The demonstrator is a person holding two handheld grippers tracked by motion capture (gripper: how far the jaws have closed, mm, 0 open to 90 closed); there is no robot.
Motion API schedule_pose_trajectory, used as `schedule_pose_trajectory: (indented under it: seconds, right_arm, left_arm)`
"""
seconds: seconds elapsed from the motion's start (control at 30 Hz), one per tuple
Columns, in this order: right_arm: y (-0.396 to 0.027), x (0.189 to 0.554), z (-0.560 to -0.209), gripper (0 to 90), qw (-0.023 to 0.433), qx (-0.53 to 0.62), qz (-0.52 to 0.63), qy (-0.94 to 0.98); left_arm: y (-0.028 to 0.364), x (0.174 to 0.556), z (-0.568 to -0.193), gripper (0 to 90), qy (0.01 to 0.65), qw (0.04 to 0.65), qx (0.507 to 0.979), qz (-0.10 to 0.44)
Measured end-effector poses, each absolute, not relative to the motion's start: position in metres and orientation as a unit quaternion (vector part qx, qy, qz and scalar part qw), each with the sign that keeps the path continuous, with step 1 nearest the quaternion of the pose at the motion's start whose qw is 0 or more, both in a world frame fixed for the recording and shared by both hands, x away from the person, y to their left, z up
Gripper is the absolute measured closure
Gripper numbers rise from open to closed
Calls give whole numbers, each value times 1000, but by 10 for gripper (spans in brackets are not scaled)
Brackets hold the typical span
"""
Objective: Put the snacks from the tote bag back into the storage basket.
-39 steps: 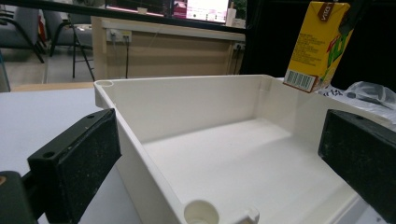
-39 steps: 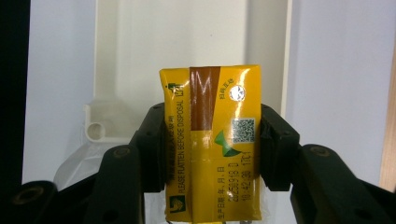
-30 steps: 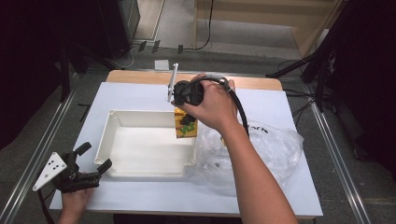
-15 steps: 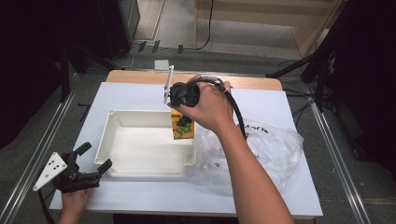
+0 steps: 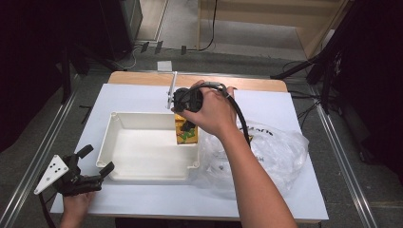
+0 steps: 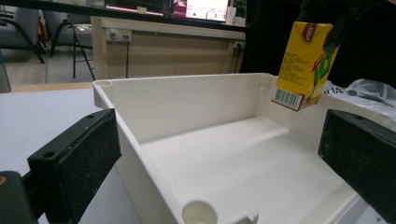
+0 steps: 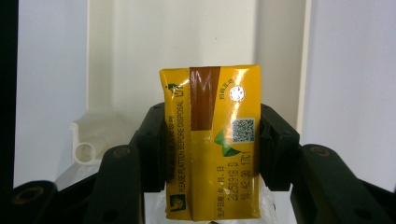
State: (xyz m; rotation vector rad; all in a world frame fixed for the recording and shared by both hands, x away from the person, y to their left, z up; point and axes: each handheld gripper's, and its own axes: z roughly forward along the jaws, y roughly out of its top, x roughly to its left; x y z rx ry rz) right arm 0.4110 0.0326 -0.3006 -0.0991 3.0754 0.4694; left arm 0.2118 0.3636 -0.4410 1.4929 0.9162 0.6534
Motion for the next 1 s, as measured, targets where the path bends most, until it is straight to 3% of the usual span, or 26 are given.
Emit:
schedule_pose_trajectory:
  seconds: [1.0]
  right_arm:
    - [34,412,-332,534,11,-23,149,989]
  left_arm:
    - [363,212,-441,0,393,595,643,280]
